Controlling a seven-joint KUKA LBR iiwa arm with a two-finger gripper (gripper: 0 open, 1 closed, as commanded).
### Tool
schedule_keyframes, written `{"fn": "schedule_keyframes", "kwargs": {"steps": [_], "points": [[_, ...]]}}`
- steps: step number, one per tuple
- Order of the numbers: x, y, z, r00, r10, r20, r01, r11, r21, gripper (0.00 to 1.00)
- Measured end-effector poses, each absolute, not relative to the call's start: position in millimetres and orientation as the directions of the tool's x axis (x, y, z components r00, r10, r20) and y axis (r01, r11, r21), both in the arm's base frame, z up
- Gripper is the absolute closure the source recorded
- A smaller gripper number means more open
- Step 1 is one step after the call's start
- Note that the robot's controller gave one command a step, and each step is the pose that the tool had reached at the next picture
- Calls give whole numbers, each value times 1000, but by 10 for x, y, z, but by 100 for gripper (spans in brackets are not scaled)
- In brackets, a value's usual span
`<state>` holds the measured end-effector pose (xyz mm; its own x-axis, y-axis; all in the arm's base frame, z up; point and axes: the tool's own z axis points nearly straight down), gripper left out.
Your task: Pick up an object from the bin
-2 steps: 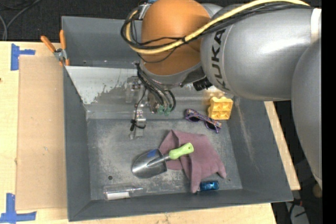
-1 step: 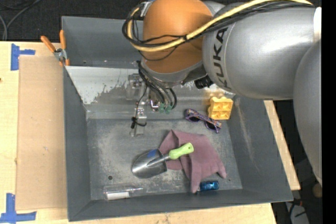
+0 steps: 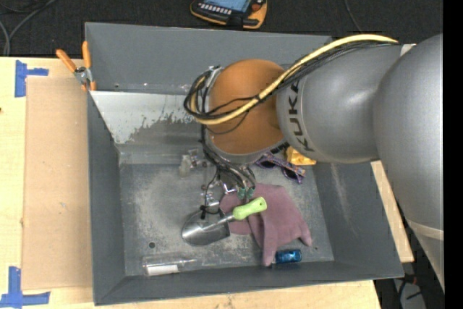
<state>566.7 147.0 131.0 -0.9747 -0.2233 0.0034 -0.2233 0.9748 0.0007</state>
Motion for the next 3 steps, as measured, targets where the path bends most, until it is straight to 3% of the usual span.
{"fn": "schedule_keyframes", "kwargs": {"steps": [1,2,3], "points": [[5714,939,1600,-925,-380,-8,-380,925,0,0],[5489,765,1087,-877,-481,12,-481,877,7,0],[5510,1006,681,-790,-612,-5,-612,790,2,0]]}}
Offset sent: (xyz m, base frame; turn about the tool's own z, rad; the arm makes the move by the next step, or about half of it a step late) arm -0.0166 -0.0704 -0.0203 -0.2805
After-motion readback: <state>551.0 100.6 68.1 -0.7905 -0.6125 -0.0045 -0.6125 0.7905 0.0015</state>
